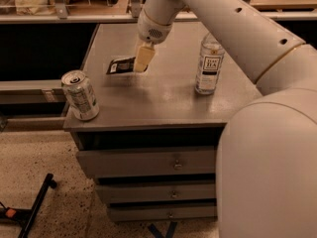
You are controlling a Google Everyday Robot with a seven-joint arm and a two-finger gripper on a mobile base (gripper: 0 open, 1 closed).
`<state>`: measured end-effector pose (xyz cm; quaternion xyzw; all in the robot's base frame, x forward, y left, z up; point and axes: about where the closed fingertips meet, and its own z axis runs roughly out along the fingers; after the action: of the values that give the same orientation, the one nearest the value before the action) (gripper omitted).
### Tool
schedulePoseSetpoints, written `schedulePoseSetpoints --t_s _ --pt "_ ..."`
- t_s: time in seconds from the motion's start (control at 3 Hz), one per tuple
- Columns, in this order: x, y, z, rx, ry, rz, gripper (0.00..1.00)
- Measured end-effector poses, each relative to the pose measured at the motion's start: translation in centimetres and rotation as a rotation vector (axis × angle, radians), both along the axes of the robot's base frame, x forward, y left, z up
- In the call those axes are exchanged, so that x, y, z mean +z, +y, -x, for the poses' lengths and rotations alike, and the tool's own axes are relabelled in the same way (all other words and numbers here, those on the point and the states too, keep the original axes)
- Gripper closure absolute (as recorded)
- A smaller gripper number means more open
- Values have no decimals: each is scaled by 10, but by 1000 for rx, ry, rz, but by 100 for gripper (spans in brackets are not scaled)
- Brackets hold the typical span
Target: Move rxbar chocolate near 7up can
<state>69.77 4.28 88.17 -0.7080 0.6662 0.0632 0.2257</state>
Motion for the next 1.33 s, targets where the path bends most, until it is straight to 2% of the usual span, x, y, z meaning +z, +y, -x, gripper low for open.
schedulePoseSetpoints --t_s 0.33,0.67,1.33 --pt "-16 5 10 21 27 21 100" --pt "-19 10 11 38 35 8 100" --pt "-19 32 26 151 22 -95 100"
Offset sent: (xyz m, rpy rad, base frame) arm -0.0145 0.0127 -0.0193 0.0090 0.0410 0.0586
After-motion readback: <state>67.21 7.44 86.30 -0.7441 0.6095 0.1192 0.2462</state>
